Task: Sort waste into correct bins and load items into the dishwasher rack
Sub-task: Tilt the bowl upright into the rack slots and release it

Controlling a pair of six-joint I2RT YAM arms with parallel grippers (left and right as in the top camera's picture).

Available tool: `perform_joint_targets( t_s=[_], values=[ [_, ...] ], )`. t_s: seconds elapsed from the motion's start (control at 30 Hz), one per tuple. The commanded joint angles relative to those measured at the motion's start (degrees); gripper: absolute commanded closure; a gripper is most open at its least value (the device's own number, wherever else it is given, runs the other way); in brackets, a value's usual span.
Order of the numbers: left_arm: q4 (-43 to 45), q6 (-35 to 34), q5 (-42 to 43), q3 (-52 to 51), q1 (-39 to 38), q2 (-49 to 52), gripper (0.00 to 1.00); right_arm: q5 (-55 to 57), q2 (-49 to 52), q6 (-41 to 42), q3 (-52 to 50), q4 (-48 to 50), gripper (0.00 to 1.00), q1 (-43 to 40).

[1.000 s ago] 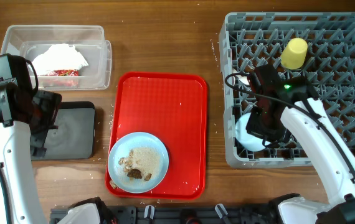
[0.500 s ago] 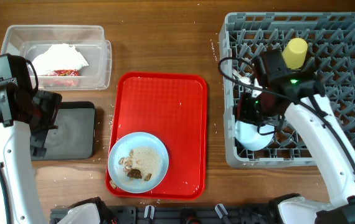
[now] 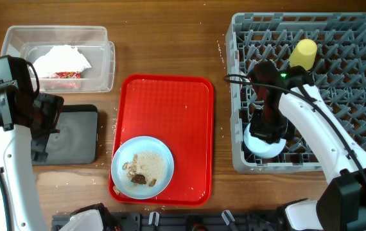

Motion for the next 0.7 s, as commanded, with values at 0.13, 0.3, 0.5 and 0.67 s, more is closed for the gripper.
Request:
perform_joint_targets(
  t_s=[0.13,0.3,0.5,0.67],
  values=[
    [-0.1,-1.0,-1.0,-0.2,0.2,-0.3,0.0,5.8,0.0,4.3,1.2,-1.8,0.95,-0.2],
    [-0.1,-1.0,-1.0,-0.2,0.2,-0.3,0.0,6.7,0.0,4.3,1.5,-1.9,0.9,-2.0],
    [-0.1,-1.0,-1.0,-0.2,0.2,-0.3,0.0,1.8,-0.5,0.1,2.8,-1.7,0.96,-6.2],
    [-0.1,-1.0,-1.0,-0.2,0.2,-0.3,0.0,-3.1,-3.7,-3.3,9.9,-0.6,0.96,-5.4]
  ],
)
